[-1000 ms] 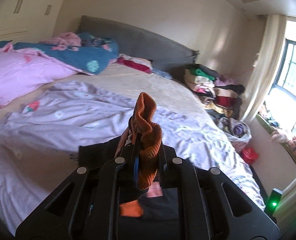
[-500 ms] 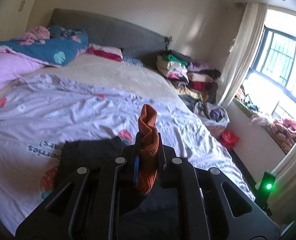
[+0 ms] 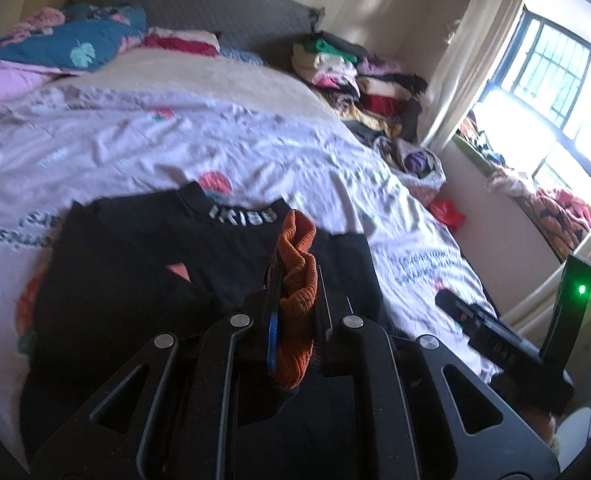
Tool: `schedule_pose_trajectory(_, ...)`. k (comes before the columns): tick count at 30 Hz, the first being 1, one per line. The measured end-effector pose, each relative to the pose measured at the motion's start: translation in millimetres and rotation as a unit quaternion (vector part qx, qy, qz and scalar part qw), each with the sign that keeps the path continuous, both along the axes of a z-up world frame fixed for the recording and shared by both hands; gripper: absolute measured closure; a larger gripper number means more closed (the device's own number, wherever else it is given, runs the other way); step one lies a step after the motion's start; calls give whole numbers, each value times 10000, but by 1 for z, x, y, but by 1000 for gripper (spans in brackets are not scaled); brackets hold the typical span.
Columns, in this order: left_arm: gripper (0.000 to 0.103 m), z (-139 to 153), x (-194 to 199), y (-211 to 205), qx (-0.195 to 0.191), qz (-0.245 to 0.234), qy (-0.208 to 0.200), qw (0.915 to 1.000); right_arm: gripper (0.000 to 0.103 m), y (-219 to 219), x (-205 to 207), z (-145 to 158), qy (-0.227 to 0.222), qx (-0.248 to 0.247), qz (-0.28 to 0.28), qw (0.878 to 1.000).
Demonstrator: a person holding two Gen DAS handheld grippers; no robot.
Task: Fold small clothes
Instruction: 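Lift the sleeve with the left tool and carry it over the shirt front, then lower the cuff onto the shirt front and open the left tool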
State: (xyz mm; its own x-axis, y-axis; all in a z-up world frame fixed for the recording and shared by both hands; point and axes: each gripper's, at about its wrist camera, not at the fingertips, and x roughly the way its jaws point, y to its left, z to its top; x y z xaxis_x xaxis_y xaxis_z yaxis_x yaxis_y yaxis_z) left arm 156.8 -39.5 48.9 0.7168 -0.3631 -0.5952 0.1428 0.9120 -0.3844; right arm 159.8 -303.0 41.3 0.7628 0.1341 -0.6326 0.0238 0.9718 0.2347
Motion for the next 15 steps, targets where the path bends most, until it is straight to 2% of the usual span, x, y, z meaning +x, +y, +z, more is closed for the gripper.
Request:
schedule_pose_trajectory(7, 92, -27, 7, -17, -136, -453, 387, 9981, 5, -16, 5, -9, 109, 116, -240, 9996)
schedule_pose_trajectory(11, 69, -36, 6, -12, -246, -462, 576, 9970, 5, -16, 8, -15, 245, 87, -220, 9994)
schedule_pose_trajectory(15, 56, -33, 2, 5, -115, -194, 544, 9983, 5, -3, 10, -20, 337, 18, 72, 9994)
